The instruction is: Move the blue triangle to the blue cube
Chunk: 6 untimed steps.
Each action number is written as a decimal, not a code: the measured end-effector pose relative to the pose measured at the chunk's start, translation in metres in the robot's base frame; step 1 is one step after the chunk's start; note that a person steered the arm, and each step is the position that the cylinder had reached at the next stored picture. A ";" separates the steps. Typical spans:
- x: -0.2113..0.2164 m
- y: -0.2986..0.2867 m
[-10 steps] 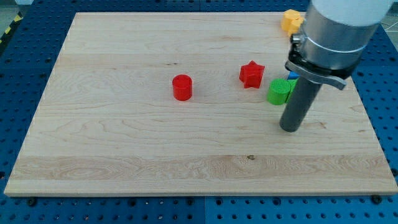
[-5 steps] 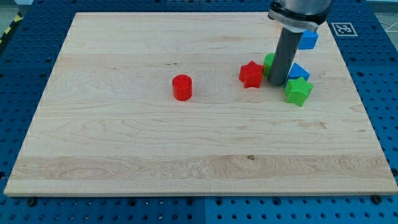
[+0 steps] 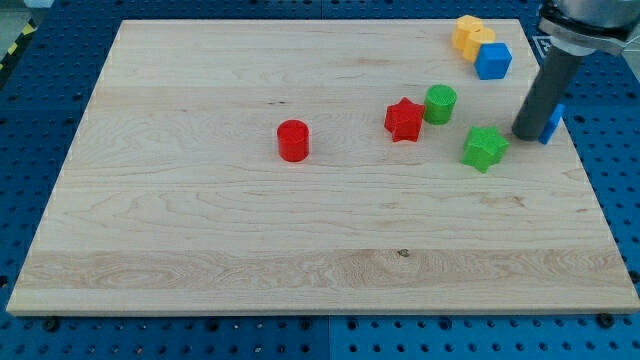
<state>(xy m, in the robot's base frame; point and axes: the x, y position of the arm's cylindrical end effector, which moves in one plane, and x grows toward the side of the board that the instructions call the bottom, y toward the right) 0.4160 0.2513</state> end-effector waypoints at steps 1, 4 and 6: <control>0.000 0.007; 0.035 0.048; 0.000 0.028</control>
<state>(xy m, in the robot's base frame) 0.4158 0.2793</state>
